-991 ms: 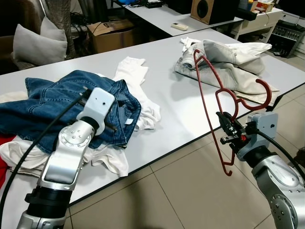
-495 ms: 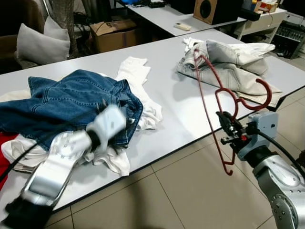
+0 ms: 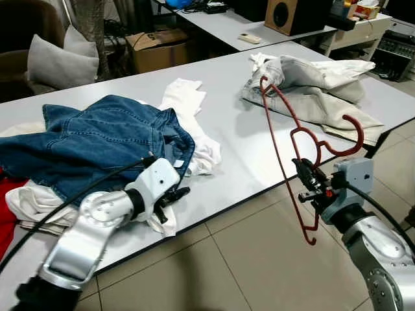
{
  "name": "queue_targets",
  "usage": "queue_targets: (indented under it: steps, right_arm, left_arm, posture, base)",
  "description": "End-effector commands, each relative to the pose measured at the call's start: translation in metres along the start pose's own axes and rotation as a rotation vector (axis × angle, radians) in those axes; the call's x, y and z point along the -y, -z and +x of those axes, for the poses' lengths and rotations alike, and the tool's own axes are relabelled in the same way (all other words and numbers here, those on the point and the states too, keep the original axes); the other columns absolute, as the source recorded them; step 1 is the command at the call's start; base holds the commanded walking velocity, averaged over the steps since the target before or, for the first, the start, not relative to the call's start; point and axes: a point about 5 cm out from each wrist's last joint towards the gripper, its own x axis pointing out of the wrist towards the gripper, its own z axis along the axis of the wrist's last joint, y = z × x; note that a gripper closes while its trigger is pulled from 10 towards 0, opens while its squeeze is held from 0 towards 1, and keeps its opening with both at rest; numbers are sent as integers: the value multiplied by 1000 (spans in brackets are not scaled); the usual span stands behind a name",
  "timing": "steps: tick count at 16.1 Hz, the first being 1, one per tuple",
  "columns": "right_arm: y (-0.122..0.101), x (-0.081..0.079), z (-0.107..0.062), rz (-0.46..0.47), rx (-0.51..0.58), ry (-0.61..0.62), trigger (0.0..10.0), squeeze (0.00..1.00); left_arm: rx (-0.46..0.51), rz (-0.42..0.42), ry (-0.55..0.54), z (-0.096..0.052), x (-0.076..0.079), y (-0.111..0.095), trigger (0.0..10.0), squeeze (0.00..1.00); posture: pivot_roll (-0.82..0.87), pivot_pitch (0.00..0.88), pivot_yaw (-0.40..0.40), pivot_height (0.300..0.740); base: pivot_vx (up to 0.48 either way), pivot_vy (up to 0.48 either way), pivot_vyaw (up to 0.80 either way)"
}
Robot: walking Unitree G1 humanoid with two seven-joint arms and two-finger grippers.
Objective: Hang hanger
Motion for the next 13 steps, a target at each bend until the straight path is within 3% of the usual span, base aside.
queue_targets:
  steps: [1, 3, 4, 5, 6, 7, 8, 11, 12, 13]
  right_arm:
    - [-6, -3, 0, -18, 31, -20, 10000, 0]
    - [-6, -5, 1, -20, 30, -28, 10000, 0]
    - [-6, -6, 2, -22, 31, -37, 10000, 0]
    - [-6, -8, 3, -21, 33, -43, 10000, 0]
    - [-6, -9, 4, -20, 35, -48, 10000, 0]
    - [-7, -11, 5, -21, 36, -52, 10000, 0]
    - [-7, -12, 6, -21, 37, -54, 10000, 0]
    - [-6, -13, 6, -18, 39, -55, 10000, 0]
    - [-6, -13, 7, -16, 41, -54, 10000, 0]
    - [-6, -13, 7, -16, 42, -54, 10000, 0]
  left_arm:
    - [-18, 16, -61, 4, -2, -1, 10000, 1000]
    - [-30, 25, -71, 7, 0, 1, 10000, 1000]
    - [-65, 70, -107, 10, 0, 4, 10000, 1000]
    - [-88, 110, -153, 12, -1, 5, 10000, 643]
    - [-111, 142, -180, 14, -1, 8, 10000, 153]
    - [-145, 184, -199, 14, -2, 13, 10000, 4]
    - [-187, 217, -210, 12, -3, 18, 10000, 0]
    - [-250, 207, -242, 9, -6, 27, 10000, 0]
    - [-278, 235, -262, 4, -11, 30, 8275, 0]
    - [-288, 247, -280, 1, -15, 31, 941, 0]
  posture:
    - [-201, 0, 28, 740]
    - [-202, 0, 27, 740]
    - [-203, 0, 26, 740]
    - [-204, 0, 24, 740]
    - [-205, 0, 23, 740]
    - [-205, 0, 23, 740]
    - [-205, 0, 23, 740]
    - [-203, 0, 23, 740]
    - [-198, 0, 23, 740]
    - [-198, 0, 23, 740]
  base:
    - [0, 0, 0]
    - [0, 0, 0]
    - [0, 0, 0]
    - [0, 0, 0]
    - [0, 0, 0]
    - [0, 0, 0]
    - [0, 0, 0]
    - [0, 0, 0]
    - [0, 0, 0]
    - [0, 0, 0]
